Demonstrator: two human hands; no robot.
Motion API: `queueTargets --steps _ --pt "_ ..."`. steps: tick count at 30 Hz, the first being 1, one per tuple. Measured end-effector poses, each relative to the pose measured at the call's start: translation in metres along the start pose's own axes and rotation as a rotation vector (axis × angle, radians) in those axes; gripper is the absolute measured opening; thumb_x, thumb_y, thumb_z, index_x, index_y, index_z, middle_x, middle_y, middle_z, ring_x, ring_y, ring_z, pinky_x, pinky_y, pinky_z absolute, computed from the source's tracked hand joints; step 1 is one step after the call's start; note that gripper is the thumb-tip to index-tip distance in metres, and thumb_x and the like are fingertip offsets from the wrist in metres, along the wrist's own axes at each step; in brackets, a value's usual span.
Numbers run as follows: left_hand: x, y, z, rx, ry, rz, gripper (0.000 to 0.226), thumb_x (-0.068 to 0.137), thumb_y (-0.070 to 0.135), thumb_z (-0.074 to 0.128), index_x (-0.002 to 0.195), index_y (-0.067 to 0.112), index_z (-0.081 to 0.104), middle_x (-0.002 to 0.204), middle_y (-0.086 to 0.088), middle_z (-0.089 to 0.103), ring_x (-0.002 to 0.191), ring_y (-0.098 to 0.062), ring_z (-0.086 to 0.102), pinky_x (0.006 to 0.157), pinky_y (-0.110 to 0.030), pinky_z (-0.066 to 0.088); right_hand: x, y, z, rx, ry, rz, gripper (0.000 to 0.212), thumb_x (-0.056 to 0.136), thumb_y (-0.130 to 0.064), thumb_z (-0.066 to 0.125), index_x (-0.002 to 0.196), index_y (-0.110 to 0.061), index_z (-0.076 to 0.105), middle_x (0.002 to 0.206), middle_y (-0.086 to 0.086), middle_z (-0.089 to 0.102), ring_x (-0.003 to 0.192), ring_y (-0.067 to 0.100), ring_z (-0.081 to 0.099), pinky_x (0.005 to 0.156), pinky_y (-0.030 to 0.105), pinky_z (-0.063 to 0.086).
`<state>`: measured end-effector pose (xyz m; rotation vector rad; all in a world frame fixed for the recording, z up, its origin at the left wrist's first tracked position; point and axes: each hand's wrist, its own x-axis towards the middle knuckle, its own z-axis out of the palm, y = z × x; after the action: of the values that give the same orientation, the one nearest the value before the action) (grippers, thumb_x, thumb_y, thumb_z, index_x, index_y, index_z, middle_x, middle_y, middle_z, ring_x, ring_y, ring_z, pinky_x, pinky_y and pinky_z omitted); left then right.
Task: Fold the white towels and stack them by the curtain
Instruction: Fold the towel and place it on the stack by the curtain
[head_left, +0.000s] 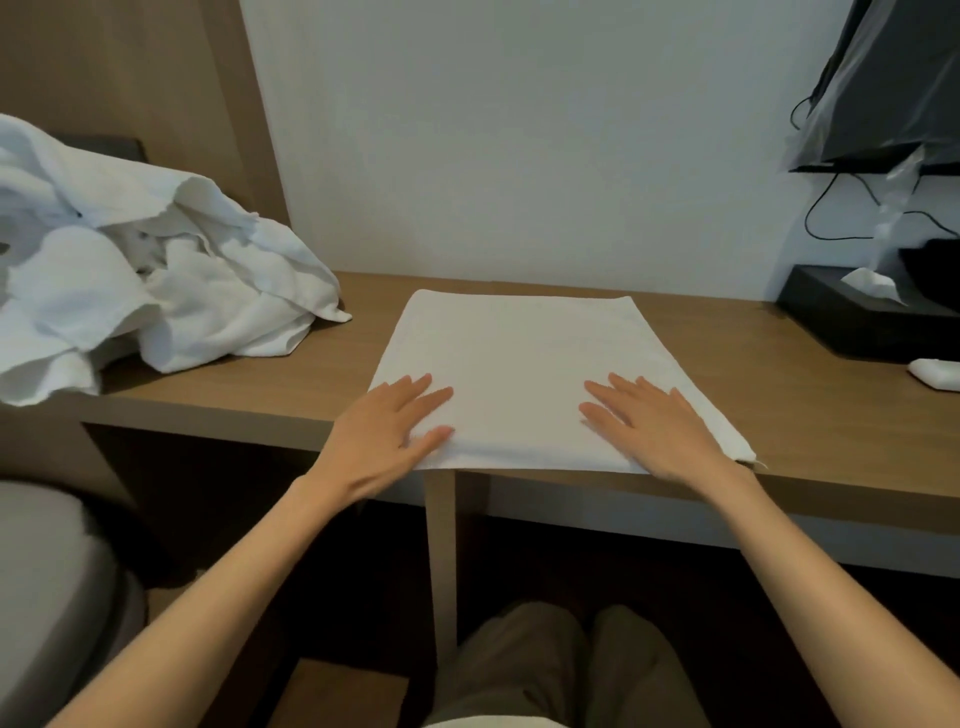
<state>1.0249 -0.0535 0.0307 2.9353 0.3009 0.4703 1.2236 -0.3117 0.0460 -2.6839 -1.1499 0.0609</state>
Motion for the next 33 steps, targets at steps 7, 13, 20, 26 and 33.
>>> queueTargets --steps 7,13,20,26,33 --pt "-0.017 -0.009 0.009 0.368 0.029 0.194 0.093 0.083 0.053 0.062 0.145 0.046 -0.007 0.157 -0.007 0.018 0.143 -0.035 0.019 0.117 -0.045 0.006 -0.027 0.008 0.005 -0.233 0.012 -0.167 0.094 0.064 -0.094 0.028 0.143 -0.056 -0.004 0.159 -0.016 0.000 0.148 0.021 0.003 0.117 0.053 0.007" --pt "-0.028 -0.012 0.004 0.447 0.116 0.341 0.103 0.077 -0.009 0.062 0.151 0.031 0.004 0.156 -0.014 0.022 0.141 -0.041 0.024 0.116 -0.045 0.011 -0.044 0.017 0.007 -0.260 0.118 -0.205 0.088 0.075 -0.074 0.049 0.143 -0.053 -0.003 0.159 -0.010 0.012 0.146 0.026 0.016 0.116 0.046 0.017" --pt "-0.049 -0.014 -0.004 0.465 0.190 0.461 0.106 0.051 -0.013 0.084 0.141 0.016 0.037 0.140 -0.018 0.049 0.123 -0.037 0.052 0.098 -0.046 0.044 -0.060 0.022 0.010 -0.250 0.226 -0.178 0.068 0.092 -0.050 0.051 0.147 -0.047 0.012 0.157 -0.012 0.021 0.145 0.021 0.023 0.114 0.039 0.024" --pt "-0.055 -0.018 -0.015 -0.187 0.197 0.231 0.061 0.083 -0.012 0.060 0.135 0.019 0.052 0.142 -0.001 0.047 0.133 -0.022 0.044 0.109 -0.041 0.038 -0.076 0.029 0.006 -0.159 0.347 -0.165 0.052 0.092 -0.021 0.060 0.140 -0.034 0.043 0.145 -0.009 0.045 0.134 0.018 0.043 0.101 0.040 0.042" --pt "-0.032 -0.031 -0.043 -0.510 0.205 0.058 0.039 0.097 0.005 0.047 0.122 0.033 0.058 0.123 0.021 0.058 0.116 0.001 0.052 0.090 -0.003 0.037 -0.077 0.048 0.003 0.277 0.533 -0.033 0.032 0.097 -0.010 0.050 0.124 -0.022 0.061 0.121 -0.002 0.064 0.107 0.017 0.058 0.081 0.033 0.049"
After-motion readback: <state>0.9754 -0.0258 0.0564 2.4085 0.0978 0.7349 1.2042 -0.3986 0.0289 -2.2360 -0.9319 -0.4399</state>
